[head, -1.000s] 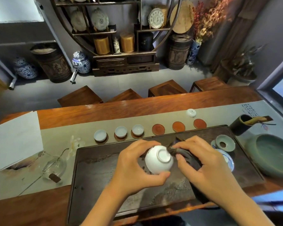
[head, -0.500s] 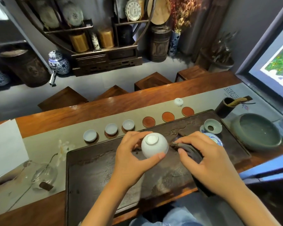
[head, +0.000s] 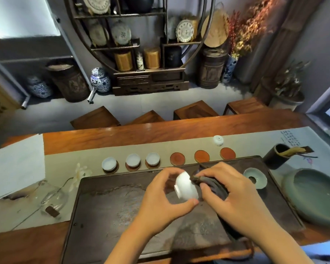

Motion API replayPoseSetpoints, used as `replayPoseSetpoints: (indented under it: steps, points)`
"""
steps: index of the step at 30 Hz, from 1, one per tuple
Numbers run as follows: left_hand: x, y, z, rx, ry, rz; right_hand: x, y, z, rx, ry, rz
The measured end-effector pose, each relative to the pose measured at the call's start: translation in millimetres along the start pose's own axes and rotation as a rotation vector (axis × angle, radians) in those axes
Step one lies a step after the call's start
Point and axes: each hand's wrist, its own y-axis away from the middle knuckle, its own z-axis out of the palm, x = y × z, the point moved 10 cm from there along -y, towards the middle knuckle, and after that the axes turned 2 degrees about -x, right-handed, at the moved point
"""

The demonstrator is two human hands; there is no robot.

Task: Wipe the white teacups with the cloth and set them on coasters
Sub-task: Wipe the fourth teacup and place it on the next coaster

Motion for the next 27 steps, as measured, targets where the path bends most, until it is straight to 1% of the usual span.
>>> replayPoseSetpoints:
  steps: [5,9,14,17,22,27]
  points:
    - [3,-10,39,0.059,0.003,-0.041,25,-4,-11,-0.105,-0.033,-0.059]
    - [-6,-16,52,0.142,-0.025,-0.094,50,-7,-31,-0.112,-0.049,-0.086]
    - [-29,-24,46,0.207,-0.056,-0.172,82,-13,-44,-0.121,-0.033,-0.044]
    - [-43,-36,39,0.213,-0.091,-0.214,88,-20,-47,-0.116,-0.033,-0.039]
    - [-72,-68,28,0.196,-0.226,-0.246,99,-33,-49,-0.083,-0.040,-0.004]
    - [-109,-110,26,0.187,-0.287,-0.273,113,-49,-48,-0.069,-0.017,0.039]
